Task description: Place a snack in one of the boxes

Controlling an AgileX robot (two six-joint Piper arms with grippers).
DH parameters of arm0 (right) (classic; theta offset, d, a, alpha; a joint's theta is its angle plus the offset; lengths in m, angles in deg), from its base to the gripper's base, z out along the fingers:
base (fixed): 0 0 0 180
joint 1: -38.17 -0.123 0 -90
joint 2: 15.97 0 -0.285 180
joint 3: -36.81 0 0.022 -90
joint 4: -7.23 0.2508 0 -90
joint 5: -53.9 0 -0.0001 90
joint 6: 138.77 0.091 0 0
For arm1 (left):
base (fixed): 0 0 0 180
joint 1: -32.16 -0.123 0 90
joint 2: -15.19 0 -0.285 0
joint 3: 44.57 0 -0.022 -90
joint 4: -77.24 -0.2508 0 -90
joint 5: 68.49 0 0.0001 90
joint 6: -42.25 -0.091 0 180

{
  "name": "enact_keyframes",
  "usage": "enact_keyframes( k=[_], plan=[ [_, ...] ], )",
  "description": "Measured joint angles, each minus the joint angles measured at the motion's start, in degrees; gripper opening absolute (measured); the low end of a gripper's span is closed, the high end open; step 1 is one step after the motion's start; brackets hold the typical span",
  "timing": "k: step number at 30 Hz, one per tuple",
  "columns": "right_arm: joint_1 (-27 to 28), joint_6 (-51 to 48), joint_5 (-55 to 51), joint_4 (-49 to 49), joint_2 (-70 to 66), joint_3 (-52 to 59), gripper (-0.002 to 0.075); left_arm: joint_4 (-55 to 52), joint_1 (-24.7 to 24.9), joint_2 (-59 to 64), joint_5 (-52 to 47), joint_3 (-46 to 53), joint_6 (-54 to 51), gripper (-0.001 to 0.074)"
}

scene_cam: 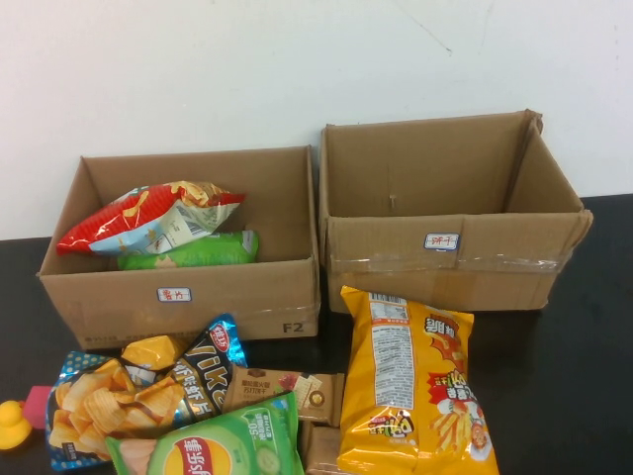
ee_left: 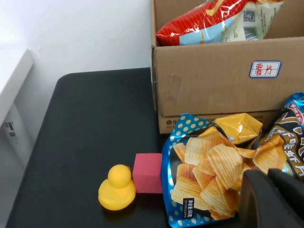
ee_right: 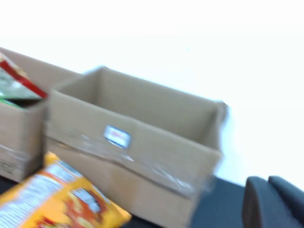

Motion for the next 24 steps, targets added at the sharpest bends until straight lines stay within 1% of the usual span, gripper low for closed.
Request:
enact_keyframes(
  k=[5, 8, 13, 17, 18, 22, 24],
  plan=[
    [11.6, -1.5, -4.1, 1.3, 13.5, 6.5, -0.0001, 0.0, 0.0, 0.0, 0.0, 0.0, 0.0, -0.0002],
    [15.0, -1.9, -8.1, 1.4, 18.6, 8.0, -0.0001, 0.0, 0.0, 0.0, 0.0, 0.0, 0.0, -0.0002],
    [16.0, -1.6, -16.6, 1.4, 21.0, 8.5, -0.0001, 0.0, 0.0, 0.0, 0.0, 0.0, 0.0, -0.0002],
    [16.0, 0.4, -19.6, 1.0, 21.0, 9.5, -0.0001, 0.0, 0.0, 0.0, 0.0, 0.0, 0.0, -0.0002],
    [16.1, 2.4, -20.4, -0.9, 21.0, 9.5, -0.0001, 0.0, 0.0, 0.0, 0.0, 0.0, 0.0, -0.0002],
    [16.2, 17.7, -24.9, -13.1, 21.0, 9.5, -0.0001, 0.0, 0.0, 0.0, 0.0, 0.0, 0.0, -0.0002],
    [16.2, 20.8, -25.9, -15.7, 21.0, 9.5, -0.0001, 0.0, 0.0, 0.0, 0.0, 0.0, 0.0, -0.0002]
  ],
)
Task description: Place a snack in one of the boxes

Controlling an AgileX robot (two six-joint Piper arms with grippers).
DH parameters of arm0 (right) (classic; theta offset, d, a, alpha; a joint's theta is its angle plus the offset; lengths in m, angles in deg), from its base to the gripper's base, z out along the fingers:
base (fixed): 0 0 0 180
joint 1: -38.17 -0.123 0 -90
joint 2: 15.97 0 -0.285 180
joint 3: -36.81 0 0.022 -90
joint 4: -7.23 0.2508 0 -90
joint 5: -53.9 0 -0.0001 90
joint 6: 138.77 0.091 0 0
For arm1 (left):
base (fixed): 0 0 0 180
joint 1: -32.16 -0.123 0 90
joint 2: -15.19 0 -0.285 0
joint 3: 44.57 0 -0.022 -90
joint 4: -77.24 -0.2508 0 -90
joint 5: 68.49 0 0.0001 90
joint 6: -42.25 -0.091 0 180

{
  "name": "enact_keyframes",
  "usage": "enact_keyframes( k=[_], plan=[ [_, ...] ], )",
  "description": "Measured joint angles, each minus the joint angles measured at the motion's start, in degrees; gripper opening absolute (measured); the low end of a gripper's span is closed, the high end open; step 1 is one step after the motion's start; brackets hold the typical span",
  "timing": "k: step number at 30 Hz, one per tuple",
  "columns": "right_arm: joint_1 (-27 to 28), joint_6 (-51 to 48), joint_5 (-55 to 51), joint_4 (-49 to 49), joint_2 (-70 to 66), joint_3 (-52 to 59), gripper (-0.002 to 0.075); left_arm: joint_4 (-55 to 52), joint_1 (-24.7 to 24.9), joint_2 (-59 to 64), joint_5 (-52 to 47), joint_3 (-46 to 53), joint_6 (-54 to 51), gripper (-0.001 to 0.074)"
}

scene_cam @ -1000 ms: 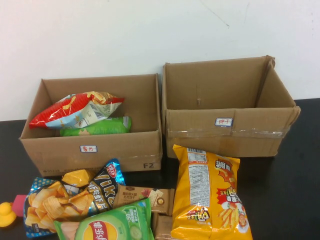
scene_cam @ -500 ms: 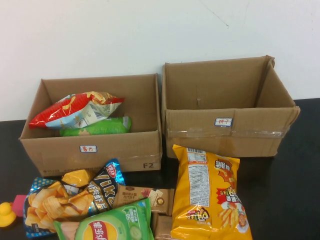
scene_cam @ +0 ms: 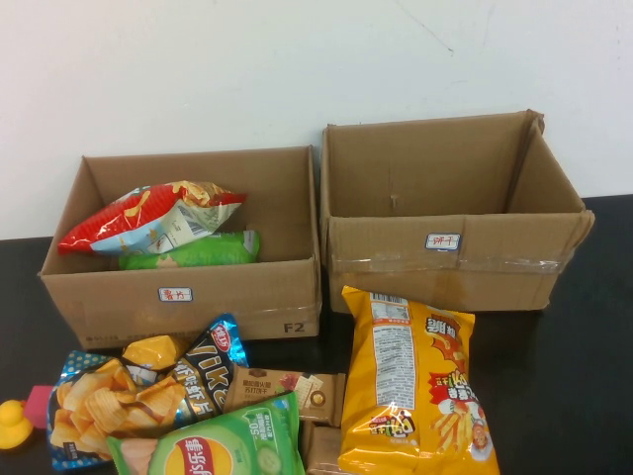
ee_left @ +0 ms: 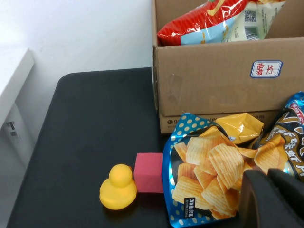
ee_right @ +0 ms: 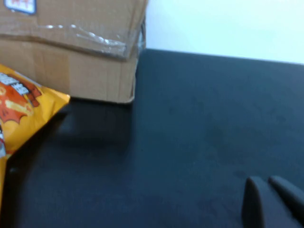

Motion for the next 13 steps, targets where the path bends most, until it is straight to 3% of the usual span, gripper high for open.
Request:
enact_keyframes(
  k=[13],
  plan=[
    [-1.4, 1.0, -0.4, -1.5, 0.0, 0.0, -0.0001, 0.0, 0.0, 0.0, 0.0, 0.0, 0.0, -0.0002]
  ],
)
